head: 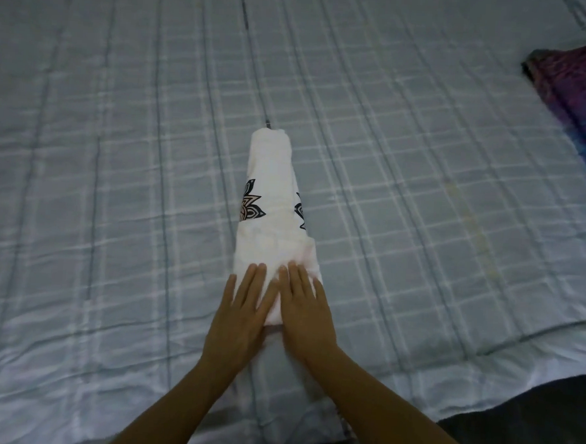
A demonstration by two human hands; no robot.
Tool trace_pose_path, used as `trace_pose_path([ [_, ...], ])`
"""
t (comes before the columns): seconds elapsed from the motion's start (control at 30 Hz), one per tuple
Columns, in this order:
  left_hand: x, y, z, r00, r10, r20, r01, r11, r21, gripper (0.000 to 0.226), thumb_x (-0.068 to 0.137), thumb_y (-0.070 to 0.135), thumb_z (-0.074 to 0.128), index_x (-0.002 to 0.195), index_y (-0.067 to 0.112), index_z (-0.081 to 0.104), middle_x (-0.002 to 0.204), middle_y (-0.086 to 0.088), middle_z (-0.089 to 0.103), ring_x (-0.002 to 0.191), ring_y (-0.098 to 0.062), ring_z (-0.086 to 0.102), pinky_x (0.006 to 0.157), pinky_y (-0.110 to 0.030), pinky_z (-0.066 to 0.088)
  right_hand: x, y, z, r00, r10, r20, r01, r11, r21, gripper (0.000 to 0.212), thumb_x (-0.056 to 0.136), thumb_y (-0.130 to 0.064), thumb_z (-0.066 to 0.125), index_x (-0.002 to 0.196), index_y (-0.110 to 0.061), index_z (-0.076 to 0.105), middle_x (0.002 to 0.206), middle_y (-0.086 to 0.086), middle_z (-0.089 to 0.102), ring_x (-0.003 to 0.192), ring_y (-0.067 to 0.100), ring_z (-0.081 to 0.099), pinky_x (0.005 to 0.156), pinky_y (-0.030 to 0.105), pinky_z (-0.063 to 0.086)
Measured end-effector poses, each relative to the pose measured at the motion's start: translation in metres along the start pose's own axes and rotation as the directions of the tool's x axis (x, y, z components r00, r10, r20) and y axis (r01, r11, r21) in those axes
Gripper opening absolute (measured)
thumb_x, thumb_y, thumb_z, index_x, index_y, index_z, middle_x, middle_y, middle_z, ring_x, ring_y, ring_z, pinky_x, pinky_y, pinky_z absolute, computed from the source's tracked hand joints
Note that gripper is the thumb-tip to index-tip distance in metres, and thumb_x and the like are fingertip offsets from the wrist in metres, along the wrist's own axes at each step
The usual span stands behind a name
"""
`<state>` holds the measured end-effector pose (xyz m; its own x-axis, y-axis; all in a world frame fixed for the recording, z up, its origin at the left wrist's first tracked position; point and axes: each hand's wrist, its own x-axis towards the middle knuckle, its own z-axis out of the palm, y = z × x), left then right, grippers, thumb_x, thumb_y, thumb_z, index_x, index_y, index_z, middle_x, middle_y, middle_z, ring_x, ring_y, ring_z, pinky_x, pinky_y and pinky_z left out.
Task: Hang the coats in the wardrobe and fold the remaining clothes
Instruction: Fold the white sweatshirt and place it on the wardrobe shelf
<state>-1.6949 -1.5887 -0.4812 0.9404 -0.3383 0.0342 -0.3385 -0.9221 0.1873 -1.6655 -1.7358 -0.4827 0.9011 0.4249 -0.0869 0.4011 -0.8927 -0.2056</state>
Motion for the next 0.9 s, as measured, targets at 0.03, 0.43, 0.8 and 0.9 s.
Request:
trace_pose_path([
  [0.03,-0.004,0.0,0.004,1.0,-0.004,-0.023,0.004,1.0,0.001,0.088,0.071,0.028,0.076,0.142,0.004,0.03,0.15,-0.025,0.022,0.141,-0.039,0.016,0.111,-0.056,0.018,0.002,0.001,0.003,0.999,-0.01,-0.035,0.01,1.0,0.002,0.081,0.065,-0.019,0.076,0.135,0.001,0.042,0.137,0.022,0.049,0.127,0.033,0.049,0.094,0.048,0.048],
  [0.43,0.008,0.0,-0.04,0.999,-0.041,-0.01,0.037,0.963,-0.267,0.057,0.067,0.047,0.054,0.116,0.017,0.053,0.105,-0.011,0.068,0.092,-0.029,0.066,0.067,-0.032,0.057,-0.012,-0.003,-0.045,0.995,-0.069,-0.077,0.08,0.984,0.158,0.05,0.06,-0.043,0.067,0.102,-0.016,0.067,0.085,0.0,0.07,0.066,0.017,0.066,0.057,0.027,0.049],
  [0.8,0.053,0.002,-0.153,0.875,-0.083,0.477,0.235,0.934,-0.268,0.033,0.069,0.032,0.07,0.099,0.021,0.064,0.104,0.004,0.066,0.097,-0.017,0.061,0.077,-0.024,0.043,-0.005,-0.013,-0.148,0.995,-0.028,-0.093,0.052,0.962,0.267,0.041,0.064,-0.047,0.053,0.09,-0.018,0.065,0.08,0.002,0.065,0.072,0.023,0.06,0.066,0.032,0.043],
  [0.9,0.075,-0.015,-0.162,0.895,-0.126,0.428,0.293,0.889,-0.352,0.042,0.068,0.036,0.068,0.108,0.027,0.061,0.108,0.006,0.065,0.099,-0.015,0.06,0.082,-0.025,0.046,0.023,-0.009,-0.149,0.984,0.021,-0.176,0.018,0.976,0.218,0.033,0.065,-0.042,0.054,0.084,-0.018,0.064,0.073,0.004,0.063,0.065,0.026,0.058,0.062,0.032,0.039],
])
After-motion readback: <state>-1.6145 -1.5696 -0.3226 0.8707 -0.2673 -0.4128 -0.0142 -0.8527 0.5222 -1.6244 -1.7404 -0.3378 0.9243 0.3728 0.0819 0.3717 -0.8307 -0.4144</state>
